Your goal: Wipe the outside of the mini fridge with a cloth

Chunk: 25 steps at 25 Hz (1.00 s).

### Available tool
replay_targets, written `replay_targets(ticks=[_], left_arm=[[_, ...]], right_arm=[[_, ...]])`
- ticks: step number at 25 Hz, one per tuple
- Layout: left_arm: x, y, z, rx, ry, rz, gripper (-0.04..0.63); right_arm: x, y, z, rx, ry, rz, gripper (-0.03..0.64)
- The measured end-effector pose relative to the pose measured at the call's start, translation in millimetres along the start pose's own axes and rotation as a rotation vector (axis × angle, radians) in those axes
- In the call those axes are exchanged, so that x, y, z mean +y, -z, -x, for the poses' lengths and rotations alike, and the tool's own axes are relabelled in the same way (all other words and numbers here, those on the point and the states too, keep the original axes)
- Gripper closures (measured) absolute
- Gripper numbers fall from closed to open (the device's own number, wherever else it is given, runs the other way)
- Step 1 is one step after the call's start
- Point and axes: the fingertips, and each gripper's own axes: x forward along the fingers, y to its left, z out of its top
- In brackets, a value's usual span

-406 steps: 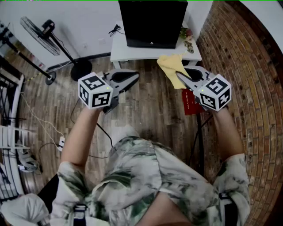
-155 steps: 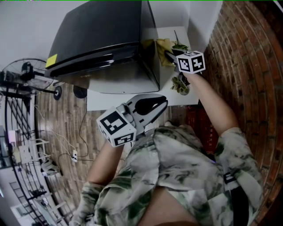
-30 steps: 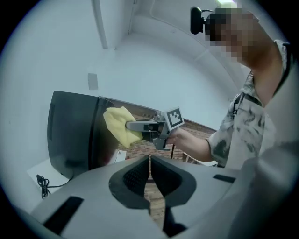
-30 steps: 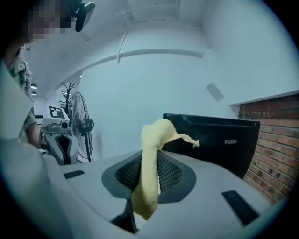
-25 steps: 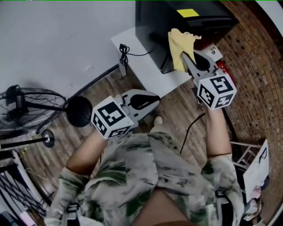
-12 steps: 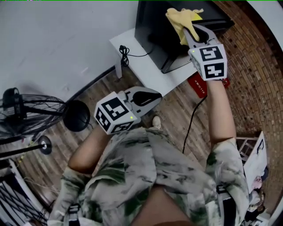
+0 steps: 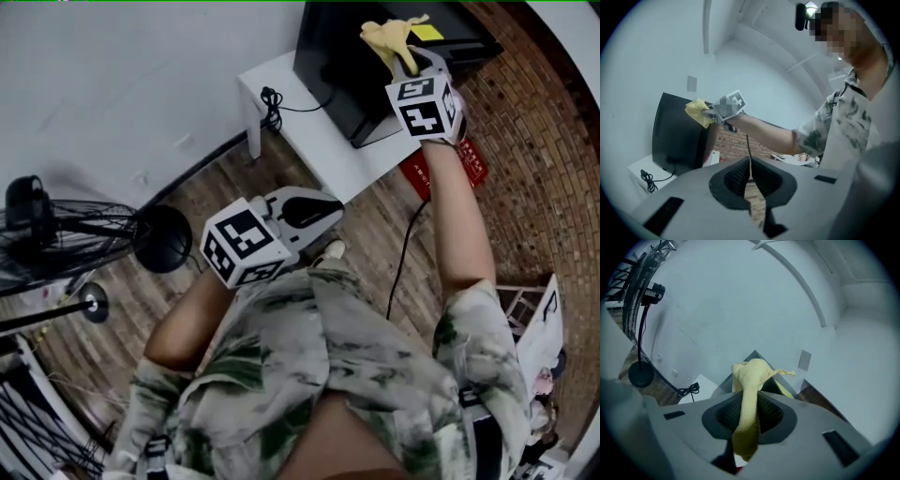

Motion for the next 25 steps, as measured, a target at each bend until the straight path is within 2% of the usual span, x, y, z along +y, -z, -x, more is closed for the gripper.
replay_targets(ticks=[6,16,25], left_arm=[[2.5,7.0,16.0,-0.006,-0.025,0.016,0.568],[3.3,21.8,34.6,0.012,-0.051,0.046,0.568],[9.3,28.7,50.9,0.012,-0.081,0.049,0.566]], right_arm=[[38.6,34.6,-26.5,0.100,-0.006,0.035,0.529],[104.7,85.3,-60.1,0.221,-0.083,0.028,0.529],[163.1,134.0,-87.0,0.332,-0.188,0.028,0.529]])
